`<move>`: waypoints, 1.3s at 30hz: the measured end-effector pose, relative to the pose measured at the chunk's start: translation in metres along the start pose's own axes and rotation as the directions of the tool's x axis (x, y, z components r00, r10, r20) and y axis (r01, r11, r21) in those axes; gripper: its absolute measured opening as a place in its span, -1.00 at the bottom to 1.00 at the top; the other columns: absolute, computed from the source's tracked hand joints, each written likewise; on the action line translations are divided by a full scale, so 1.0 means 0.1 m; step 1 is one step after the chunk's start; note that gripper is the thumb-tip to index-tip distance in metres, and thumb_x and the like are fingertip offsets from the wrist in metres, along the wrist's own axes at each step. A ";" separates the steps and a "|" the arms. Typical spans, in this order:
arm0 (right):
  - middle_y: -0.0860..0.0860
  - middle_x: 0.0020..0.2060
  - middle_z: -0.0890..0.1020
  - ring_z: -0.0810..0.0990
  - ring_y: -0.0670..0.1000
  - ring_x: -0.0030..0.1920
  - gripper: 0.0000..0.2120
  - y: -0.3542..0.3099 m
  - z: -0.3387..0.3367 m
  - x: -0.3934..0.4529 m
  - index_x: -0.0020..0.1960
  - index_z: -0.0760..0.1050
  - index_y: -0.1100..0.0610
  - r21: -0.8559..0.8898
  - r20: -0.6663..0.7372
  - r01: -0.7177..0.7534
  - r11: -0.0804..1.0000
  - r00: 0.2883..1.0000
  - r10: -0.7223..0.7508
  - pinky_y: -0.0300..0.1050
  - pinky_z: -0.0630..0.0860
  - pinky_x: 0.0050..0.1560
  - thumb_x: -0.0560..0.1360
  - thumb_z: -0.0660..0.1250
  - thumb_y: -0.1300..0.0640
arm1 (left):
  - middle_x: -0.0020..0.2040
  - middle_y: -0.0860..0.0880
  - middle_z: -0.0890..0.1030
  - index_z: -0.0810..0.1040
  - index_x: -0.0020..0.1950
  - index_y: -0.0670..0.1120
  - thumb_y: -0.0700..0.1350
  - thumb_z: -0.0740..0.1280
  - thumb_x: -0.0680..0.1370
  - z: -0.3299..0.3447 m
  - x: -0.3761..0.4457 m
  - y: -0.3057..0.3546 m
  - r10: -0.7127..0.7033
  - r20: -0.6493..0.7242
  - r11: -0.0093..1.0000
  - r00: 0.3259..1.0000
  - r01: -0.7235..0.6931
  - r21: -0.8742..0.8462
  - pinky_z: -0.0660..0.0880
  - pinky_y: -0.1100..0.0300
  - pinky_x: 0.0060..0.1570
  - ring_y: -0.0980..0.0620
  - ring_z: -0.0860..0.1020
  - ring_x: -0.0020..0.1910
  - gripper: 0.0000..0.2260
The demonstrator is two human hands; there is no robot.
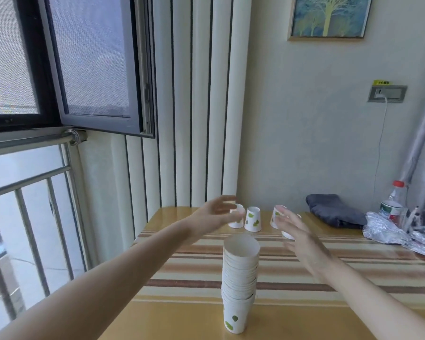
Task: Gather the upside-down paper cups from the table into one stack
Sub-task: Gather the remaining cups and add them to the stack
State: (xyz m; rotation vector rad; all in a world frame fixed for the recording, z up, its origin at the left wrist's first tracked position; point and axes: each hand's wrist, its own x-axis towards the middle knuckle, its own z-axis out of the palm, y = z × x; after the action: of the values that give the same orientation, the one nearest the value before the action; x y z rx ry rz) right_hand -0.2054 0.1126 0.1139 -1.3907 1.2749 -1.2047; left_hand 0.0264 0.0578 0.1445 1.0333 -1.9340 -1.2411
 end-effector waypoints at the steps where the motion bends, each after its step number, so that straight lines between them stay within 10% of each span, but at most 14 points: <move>1: -0.12 0.36 0.42 0.40 -0.11 0.36 -0.14 0.03 -0.08 0.07 0.38 0.39 -0.23 -0.023 -0.041 -0.012 1.000 0.999 0.011 0.02 0.31 0.35 0.13 0.48 -0.41 | 0.36 0.06 0.49 0.34 0.49 0.04 0.20 0.34 0.53 -0.06 0.09 0.00 -0.007 -0.040 0.999 0.999 0.006 -0.032 0.36 0.14 0.35 0.07 0.43 0.36 -0.42; 8: 0.14 0.25 0.53 0.50 0.05 0.04 -0.49 0.49 -0.70 0.97 0.38 0.38 0.09 -0.316 -0.411 -0.258 0.913 0.904 0.113 -0.07 0.42 0.06 0.46 0.41 0.15 | 0.41 -0.10 0.46 0.44 0.29 0.02 0.15 0.24 0.61 -0.36 1.14 -0.46 -0.178 -0.194 0.984 0.965 0.178 -0.018 0.33 -0.04 0.45 -0.07 0.42 0.38 -0.67; 20: 0.05 0.48 0.14 0.28 0.14 0.44 -0.05 1.37 -1.38 2.31 0.55 0.03 -0.11 -0.722 -0.295 -0.366 0.586 0.930 0.217 -0.03 0.42 0.28 0.30 0.46 -0.13 | 0.53 -0.06 0.19 0.11 0.57 0.12 -0.11 0.55 0.39 -0.28 2.55 -1.65 -0.233 -0.154 0.817 0.960 0.280 0.504 0.35 0.08 0.37 -0.09 0.31 0.45 -0.12; 29: -0.08 0.27 0.40 0.50 0.03 0.12 -0.47 1.66 -1.39 2.56 0.26 0.23 -0.02 -0.788 -0.333 -0.334 0.517 0.938 0.099 -0.07 0.44 -0.08 0.43 0.38 -0.15 | 0.61 0.06 0.00 0.05 0.59 0.18 -0.07 0.56 0.37 0.06 3.16 -1.91 -0.152 -0.108 0.767 0.982 0.186 0.615 0.22 -0.08 0.47 -0.14 0.05 0.56 -0.06; 33: -0.11 0.16 0.50 0.42 -0.02 -0.08 -0.60 1.59 -1.28 2.47 0.05 0.18 -0.06 -0.819 -0.387 -0.326 0.471 0.921 -0.035 -0.13 0.37 -0.29 0.46 0.38 -0.12 | 0.45 0.00 0.28 0.24 0.52 0.09 -0.11 0.51 0.41 0.15 3.25 -1.91 -0.098 -0.093 0.689 0.991 0.135 0.712 0.46 0.08 0.33 -0.08 0.37 0.40 -0.25; 39: -0.03 0.03 0.57 0.60 0.07 -0.04 -0.56 1.36 -1.20 2.22 0.13 0.40 0.02 -0.448 -0.531 -0.343 0.826 0.845 0.063 -0.03 0.53 -0.10 0.35 0.48 -0.06 | 0.12 -0.06 0.48 0.40 0.19 -0.04 -0.02 0.52 0.39 -0.22 2.76 -1.60 -0.092 -0.355 0.684 0.930 0.318 0.657 0.56 0.19 -0.19 -0.07 0.55 -0.02 -0.54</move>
State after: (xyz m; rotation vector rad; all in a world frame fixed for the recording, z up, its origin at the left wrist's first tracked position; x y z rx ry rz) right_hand -0.3427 -0.1199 0.0191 -1.2882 2.2085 -1.1364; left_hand -0.0506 -0.2290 0.0275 1.7556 -2.1179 -0.3465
